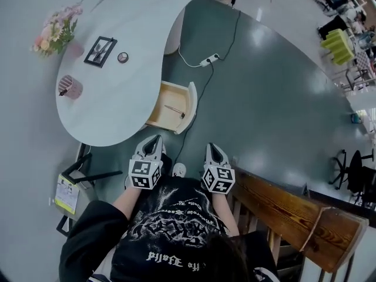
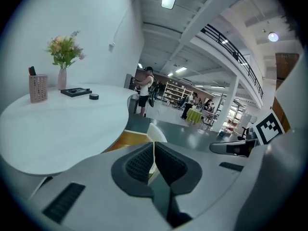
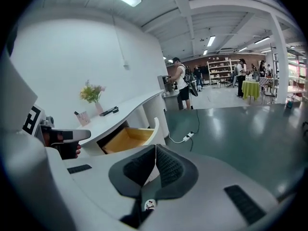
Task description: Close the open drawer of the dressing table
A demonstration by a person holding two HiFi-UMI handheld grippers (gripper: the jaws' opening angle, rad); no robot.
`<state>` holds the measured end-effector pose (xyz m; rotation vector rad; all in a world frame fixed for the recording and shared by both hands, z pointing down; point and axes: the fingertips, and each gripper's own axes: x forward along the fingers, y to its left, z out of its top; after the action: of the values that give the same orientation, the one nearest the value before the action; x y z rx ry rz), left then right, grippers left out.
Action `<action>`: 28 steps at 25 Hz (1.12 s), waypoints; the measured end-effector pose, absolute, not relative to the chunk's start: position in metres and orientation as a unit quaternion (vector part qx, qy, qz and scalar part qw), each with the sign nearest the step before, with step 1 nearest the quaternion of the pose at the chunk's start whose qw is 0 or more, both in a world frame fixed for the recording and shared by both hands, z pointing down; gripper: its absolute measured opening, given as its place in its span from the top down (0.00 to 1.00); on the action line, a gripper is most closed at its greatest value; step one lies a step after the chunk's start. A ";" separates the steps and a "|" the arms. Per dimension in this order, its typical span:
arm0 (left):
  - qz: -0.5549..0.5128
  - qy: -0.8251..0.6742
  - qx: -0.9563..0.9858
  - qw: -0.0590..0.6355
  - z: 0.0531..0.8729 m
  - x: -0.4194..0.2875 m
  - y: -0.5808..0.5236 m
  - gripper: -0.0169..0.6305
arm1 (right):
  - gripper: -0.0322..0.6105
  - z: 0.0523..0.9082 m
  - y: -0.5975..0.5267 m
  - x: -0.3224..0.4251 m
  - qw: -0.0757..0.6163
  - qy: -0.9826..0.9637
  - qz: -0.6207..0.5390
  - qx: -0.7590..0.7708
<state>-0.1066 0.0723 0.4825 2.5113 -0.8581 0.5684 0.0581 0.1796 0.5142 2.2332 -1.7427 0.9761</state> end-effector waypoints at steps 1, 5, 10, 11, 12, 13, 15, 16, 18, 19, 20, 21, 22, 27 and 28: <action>0.208 -0.303 0.905 0.215 0.486 -0.104 0.066 0.93 | 0.91 0.516 0.175 0.061 0.072 -0.575 0.328 0.746; 0.211 -0.284 0.911 0.214 0.491 -0.095 0.043 0.93 | 0.90 0.521 0.163 0.069 0.071 -0.557 0.338 0.755; 0.226 -0.250 0.916 0.218 0.500 -0.088 0.025 0.93 | 0.90 0.531 0.147 0.066 0.091 -0.555 0.349 0.749; 0.230 -0.242 0.917 0.219 0.502 -0.087 0.021 0.93 | 0.90 0.533 0.143 0.065 0.096 -0.556 0.351 0.747; 0.234 -0.235 0.918 0.218 0.503 -0.086 0.018 0.93 | 0.90 0.534 0.140 0.064 0.099 -0.554 0.354 0.747; 0.236 -0.228 0.919 0.216 0.504 -0.086 0.014 0.93 | 0.90 0.535 0.136 0.063 0.100 -0.552 0.355 0.747; 0.239 -0.216 0.922 0.214 0.504 -0.085 0.008 0.93 | 0.90 0.537 0.129 0.063 0.107 -0.551 0.356 0.747; 0.241 -0.212 0.923 0.214 0.504 -0.085 0.006 0.93 | 0.90 0.539 0.124 0.062 0.114 -0.553 0.355 0.745; 0.244 -0.206 0.923 0.215 0.507 -0.083 0.001 0.93 | 0.90 0.543 0.115 0.058 0.137 -0.565 0.349 0.735; 0.246 -0.205 0.922 0.217 0.508 -0.083 -0.001 0.93 | 0.90 0.545 0.111 0.056 0.147 -0.572 0.346 0.729; 0.247 -0.205 0.922 0.218 0.509 -0.082 -0.001 0.93 | 0.90 0.547 0.109 0.055 0.155 -0.578 0.345 0.723; 0.249 -0.204 0.921 0.219 0.509 -0.082 -0.001 0.93 | 0.90 0.548 0.107 0.055 0.159 -0.581 0.346 0.719; 0.250 -0.205 0.921 0.218 0.509 -0.081 -0.001 0.93 | 0.90 0.549 0.105 0.056 0.162 -0.584 0.347 0.716; 0.255 -0.225 0.915 0.215 0.510 -0.075 -0.009 0.93 | 0.90 0.558 0.094 0.076 0.185 -0.600 0.349 0.696; 0.256 -0.233 0.913 0.215 0.510 -0.074 -0.011 0.93 | 0.90 0.561 0.091 0.080 0.190 -0.605 0.349 0.690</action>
<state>-0.0739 -0.0110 0.5098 2.5314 -0.6471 0.7098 0.0795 0.0912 0.5608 1.9385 -1.7019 0.9808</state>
